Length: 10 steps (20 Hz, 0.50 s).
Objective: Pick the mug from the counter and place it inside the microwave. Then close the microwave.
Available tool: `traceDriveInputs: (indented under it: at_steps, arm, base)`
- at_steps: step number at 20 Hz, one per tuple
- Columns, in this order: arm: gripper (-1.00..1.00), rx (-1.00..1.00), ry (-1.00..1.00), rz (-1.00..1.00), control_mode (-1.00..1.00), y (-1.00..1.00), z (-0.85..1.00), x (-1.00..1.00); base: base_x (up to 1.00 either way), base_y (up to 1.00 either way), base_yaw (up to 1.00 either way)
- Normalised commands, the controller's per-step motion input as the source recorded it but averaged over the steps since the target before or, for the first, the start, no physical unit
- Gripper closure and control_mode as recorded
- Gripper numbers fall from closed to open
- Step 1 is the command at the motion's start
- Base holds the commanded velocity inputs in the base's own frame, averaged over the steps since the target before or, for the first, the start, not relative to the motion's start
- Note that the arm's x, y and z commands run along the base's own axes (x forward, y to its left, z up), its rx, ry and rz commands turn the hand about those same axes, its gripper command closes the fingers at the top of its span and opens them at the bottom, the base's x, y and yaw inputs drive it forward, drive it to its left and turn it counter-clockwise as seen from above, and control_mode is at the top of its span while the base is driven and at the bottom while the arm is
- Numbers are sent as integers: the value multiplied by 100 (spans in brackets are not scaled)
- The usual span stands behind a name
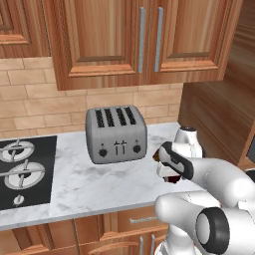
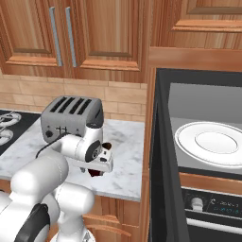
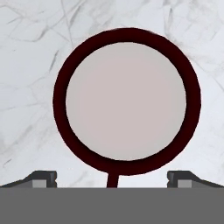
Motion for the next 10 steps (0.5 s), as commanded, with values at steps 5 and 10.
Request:
traceDriveInputs:
  at_steps: [5,10]
  arm:
    - [-100,0,0,0,-100,0,0,0]
    - [100,0,0,0,-100,0,0,0]
  base:
    - [0,0,0]
    - [0,0,0]
